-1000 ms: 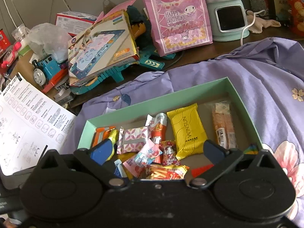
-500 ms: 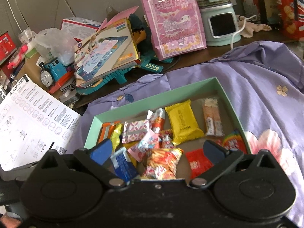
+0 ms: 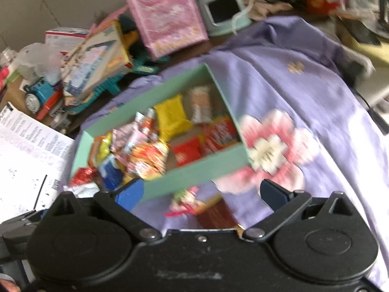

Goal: Organize snacks
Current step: 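Move both tools to the last loose snacks beside the tray, then grasp the brown-gold bar with the right tool while the left tool grasps the green-label candy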

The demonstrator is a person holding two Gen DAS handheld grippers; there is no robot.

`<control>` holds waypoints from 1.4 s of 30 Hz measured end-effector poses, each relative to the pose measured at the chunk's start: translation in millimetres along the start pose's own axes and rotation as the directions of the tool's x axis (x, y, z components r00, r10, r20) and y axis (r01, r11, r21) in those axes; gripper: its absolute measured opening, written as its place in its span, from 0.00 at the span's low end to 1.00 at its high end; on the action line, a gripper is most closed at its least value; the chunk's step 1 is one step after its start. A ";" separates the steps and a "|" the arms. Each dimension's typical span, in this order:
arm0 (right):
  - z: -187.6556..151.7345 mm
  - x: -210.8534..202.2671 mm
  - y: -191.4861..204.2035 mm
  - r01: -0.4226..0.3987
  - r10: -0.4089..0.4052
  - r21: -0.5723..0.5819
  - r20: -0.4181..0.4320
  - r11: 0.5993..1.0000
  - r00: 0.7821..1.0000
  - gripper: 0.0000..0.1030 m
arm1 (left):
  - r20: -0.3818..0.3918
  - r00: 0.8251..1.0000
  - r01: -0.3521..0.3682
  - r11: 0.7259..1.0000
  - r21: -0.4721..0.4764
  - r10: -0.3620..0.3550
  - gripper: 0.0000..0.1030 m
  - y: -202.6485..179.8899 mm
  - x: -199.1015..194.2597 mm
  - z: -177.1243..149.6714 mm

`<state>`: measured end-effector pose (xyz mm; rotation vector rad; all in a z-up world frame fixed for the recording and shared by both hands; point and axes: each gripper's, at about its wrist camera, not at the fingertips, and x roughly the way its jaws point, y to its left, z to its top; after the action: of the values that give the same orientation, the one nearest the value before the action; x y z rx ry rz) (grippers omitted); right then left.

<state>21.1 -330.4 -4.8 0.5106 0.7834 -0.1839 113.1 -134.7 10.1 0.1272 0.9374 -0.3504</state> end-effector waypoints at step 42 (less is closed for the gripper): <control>-54.8 26.5 -43.4 0.123 -0.130 -0.160 -0.036 0.979 0.991 0.39 | -0.185 0.980 0.046 0.993 -0.109 -0.066 0.81 -51.4 88.6 13.3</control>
<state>-9.6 -339.5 -72.3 0.3167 0.8687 -0.2272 153.2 -207.4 -51.2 0.0387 1.1469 -0.3448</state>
